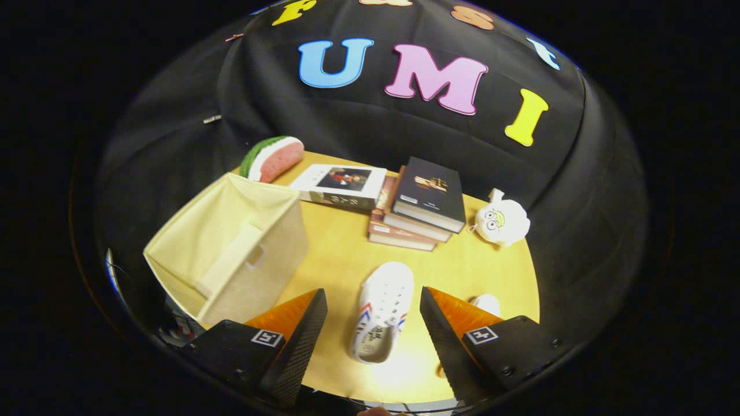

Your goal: Open the storage box then place both shoes into the box .Put the left shoe in first, then the right shoe, with the right side of both shoes facing outward in a uniform manner.

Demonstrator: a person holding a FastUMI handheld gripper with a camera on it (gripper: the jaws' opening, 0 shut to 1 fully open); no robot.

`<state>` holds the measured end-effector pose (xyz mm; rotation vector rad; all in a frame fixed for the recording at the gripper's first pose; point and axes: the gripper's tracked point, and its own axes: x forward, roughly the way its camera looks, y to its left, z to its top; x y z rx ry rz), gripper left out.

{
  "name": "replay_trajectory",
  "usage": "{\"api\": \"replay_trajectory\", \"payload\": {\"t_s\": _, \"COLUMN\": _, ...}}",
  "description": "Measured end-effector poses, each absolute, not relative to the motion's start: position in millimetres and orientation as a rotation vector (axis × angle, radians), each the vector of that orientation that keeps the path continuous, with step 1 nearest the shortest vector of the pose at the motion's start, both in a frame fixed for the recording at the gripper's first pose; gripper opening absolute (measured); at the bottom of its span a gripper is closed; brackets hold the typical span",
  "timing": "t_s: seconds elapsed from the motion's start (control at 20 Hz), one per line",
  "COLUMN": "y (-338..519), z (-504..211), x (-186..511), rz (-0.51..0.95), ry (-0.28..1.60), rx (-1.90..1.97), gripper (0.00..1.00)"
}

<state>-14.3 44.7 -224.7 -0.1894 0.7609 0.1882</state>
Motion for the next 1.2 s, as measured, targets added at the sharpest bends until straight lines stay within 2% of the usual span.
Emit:
{"api": "replay_trajectory", "payload": {"t_s": 0.3, "y": -10, "z": -300, "x": -10, "rz": 0.079, "ry": 0.956, "rx": -0.089, "gripper": 0.98}}
{"api": "replay_trajectory", "payload": {"t_s": 0.5, "y": -14, "z": -342, "x": -8, "rz": 0.098, "ry": 1.078, "rx": -0.02, "gripper": 0.98}}
{"api": "replay_trajectory", "payload": {"t_s": 0.75, "y": -6, "z": -369, "x": 9, "rz": 0.129, "ry": 1.136, "rx": 0.044, "gripper": 0.98}}
{"api": "replay_trajectory", "payload": {"t_s": 0.85, "y": 1, "z": -381, "x": 9, "rz": 0.152, "ry": 1.181, "rx": 0.071, "gripper": 0.93}}
{"api": "replay_trajectory", "payload": {"t_s": 1.05, "y": 17, "z": -386, "x": 14, "rz": 0.194, "ry": 1.224, "rx": 0.177, "gripper": 0.66}}
{"api": "replay_trajectory", "payload": {"t_s": 1.1, "y": 21, "z": -386, "x": 13, "rz": 0.199, "ry": 1.233, "rx": 0.215, "gripper": 0.52}}
{"api": "replay_trajectory", "payload": {"t_s": 1.2, "y": 23, "z": -387, "x": 12, "rz": 0.187, "ry": 1.245, "rx": 0.279, "gripper": 0.38}}
